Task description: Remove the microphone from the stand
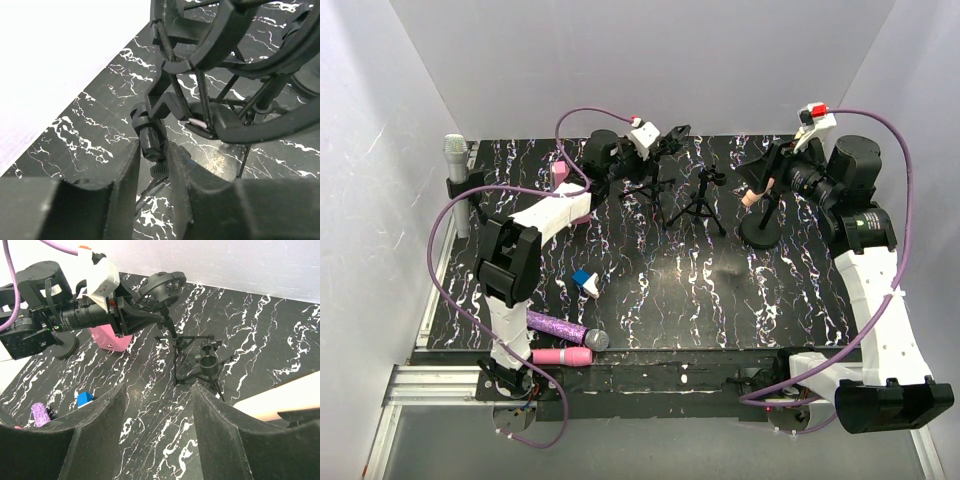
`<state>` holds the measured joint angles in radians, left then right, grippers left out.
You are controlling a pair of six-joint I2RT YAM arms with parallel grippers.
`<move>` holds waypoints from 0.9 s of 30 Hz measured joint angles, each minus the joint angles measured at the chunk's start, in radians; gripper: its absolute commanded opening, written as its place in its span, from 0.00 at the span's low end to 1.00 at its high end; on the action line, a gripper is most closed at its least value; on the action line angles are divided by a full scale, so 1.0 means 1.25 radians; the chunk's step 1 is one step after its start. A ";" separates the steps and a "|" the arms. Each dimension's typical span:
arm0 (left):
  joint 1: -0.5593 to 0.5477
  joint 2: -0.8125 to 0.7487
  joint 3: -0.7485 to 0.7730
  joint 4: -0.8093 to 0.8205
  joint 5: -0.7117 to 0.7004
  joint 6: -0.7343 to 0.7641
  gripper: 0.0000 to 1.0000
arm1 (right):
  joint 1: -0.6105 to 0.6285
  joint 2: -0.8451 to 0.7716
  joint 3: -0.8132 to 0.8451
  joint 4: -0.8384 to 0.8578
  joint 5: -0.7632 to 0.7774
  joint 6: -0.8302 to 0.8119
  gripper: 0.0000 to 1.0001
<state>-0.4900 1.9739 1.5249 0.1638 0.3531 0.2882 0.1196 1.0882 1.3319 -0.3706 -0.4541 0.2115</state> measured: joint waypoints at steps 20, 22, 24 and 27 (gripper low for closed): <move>0.029 0.001 -0.008 0.001 0.041 -0.059 0.00 | -0.021 0.002 -0.021 -0.002 0.005 0.021 0.61; 0.034 0.003 -0.008 0.002 0.045 -0.074 0.00 | -0.023 0.004 -0.021 -0.002 0.005 0.023 0.61; 0.037 0.005 -0.008 0.005 0.052 -0.085 0.00 | -0.023 0.005 -0.021 -0.002 0.005 0.024 0.61; 0.042 0.009 -0.008 0.008 0.069 -0.091 0.00 | -0.024 0.007 -0.021 -0.002 0.005 0.024 0.61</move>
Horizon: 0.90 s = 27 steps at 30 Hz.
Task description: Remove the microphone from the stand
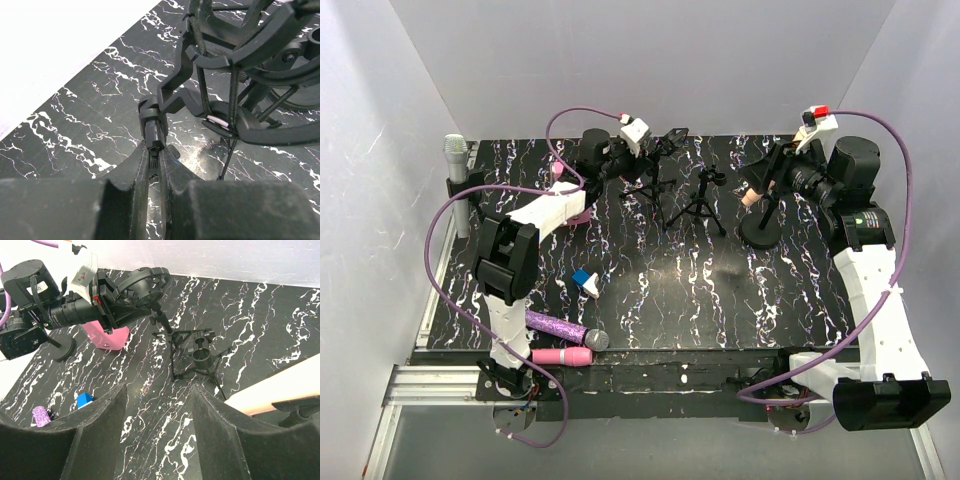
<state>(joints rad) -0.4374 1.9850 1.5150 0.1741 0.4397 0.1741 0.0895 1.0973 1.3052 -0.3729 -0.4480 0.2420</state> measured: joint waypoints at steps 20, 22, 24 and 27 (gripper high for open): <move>0.003 -0.017 -0.035 -0.083 -0.030 -0.046 0.81 | -0.014 0.024 0.155 -0.091 -0.021 -0.011 0.63; 0.003 -0.064 -0.060 -0.104 -0.043 -0.042 0.81 | -0.024 0.016 0.191 -0.115 -0.012 -0.017 0.64; 0.003 -0.121 -0.077 -0.125 -0.047 -0.038 0.81 | -0.053 0.000 0.224 -0.157 0.001 -0.020 0.68; 0.003 -0.202 -0.078 -0.141 -0.036 -0.035 0.83 | -0.118 -0.001 0.280 -0.234 0.026 -0.012 0.74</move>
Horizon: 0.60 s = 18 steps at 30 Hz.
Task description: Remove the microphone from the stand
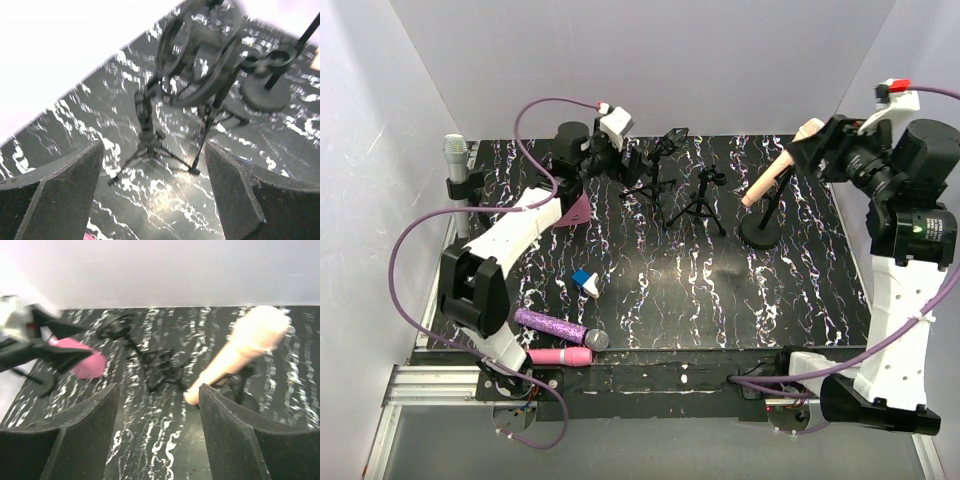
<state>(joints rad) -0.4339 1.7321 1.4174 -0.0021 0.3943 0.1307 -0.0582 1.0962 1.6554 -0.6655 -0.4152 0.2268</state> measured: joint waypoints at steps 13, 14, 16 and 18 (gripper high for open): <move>-0.092 0.010 0.208 0.011 0.168 -0.027 0.82 | -0.205 0.116 -0.091 0.059 -0.090 0.154 0.83; -0.106 0.026 0.215 0.010 0.189 -0.028 0.82 | -0.205 0.126 -0.106 0.081 -0.100 0.165 0.83; -0.130 0.067 0.240 0.012 0.226 -0.029 0.81 | -0.205 0.141 -0.113 0.116 -0.114 0.178 0.83; -0.154 0.113 0.261 0.021 0.249 -0.034 0.81 | -0.204 0.154 -0.113 0.161 -0.127 0.190 0.83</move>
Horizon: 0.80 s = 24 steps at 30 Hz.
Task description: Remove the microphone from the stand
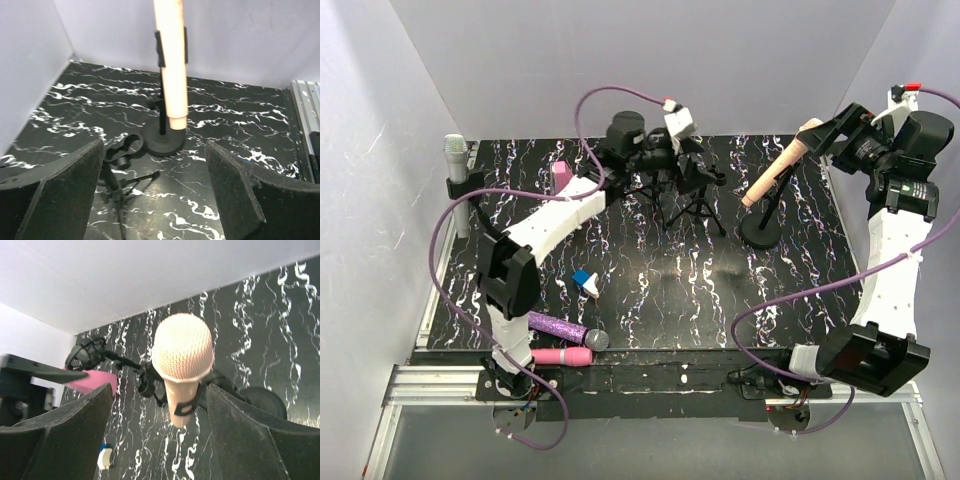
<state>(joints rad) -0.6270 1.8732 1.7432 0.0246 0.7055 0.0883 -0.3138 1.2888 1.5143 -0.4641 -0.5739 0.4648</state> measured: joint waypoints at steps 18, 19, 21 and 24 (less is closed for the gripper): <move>-0.137 0.212 0.154 0.059 -0.080 -0.038 0.81 | 0.000 0.077 -0.072 0.206 -0.074 0.042 0.65; -0.148 0.223 0.158 0.065 -0.098 -0.038 0.81 | 0.000 0.077 -0.079 0.206 -0.074 0.040 0.63; -0.169 0.249 0.173 0.077 -0.141 -0.043 0.79 | 0.000 0.071 -0.093 0.203 -0.077 0.036 0.61; -0.196 0.291 0.193 0.088 -0.219 -0.057 0.80 | 0.000 0.061 -0.099 0.188 -0.077 0.040 0.60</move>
<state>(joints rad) -0.8715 2.2372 1.9850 0.1345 0.4324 0.0166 -0.3138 1.3647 1.3911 -0.2295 -0.6697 0.5144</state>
